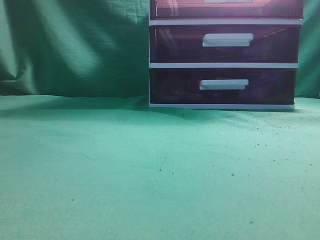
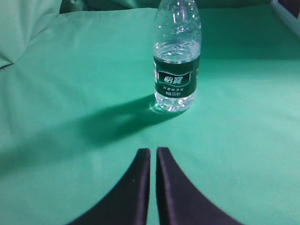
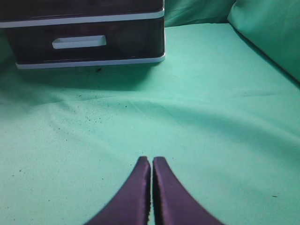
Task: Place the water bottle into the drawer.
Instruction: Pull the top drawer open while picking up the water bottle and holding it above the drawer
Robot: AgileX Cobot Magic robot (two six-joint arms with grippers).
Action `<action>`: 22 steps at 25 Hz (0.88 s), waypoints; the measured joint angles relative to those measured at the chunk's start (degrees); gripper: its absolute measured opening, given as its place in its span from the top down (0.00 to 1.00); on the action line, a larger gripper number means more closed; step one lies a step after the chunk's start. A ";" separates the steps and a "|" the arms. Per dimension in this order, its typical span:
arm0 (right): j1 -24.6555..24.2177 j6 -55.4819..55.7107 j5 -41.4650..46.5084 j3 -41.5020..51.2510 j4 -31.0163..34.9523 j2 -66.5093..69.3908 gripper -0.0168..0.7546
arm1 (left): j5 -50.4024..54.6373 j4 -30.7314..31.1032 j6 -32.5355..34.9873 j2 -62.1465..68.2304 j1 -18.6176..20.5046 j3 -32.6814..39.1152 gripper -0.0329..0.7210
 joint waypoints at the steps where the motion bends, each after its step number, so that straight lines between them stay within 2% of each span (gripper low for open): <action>1: 0.00 0.00 0.00 0.00 0.00 0.00 0.98 | 0.00 0.00 0.00 0.00 0.00 0.00 0.96; 18: 0.00 0.00 0.00 0.00 0.00 0.00 0.98 | -1.00 0.26 0.12 0.00 0.00 0.00 0.96; 22: 0.00 0.00 0.00 0.00 0.00 0.00 0.98 | -10.75 -6.80 -1.73 0.00 0.00 0.00 0.96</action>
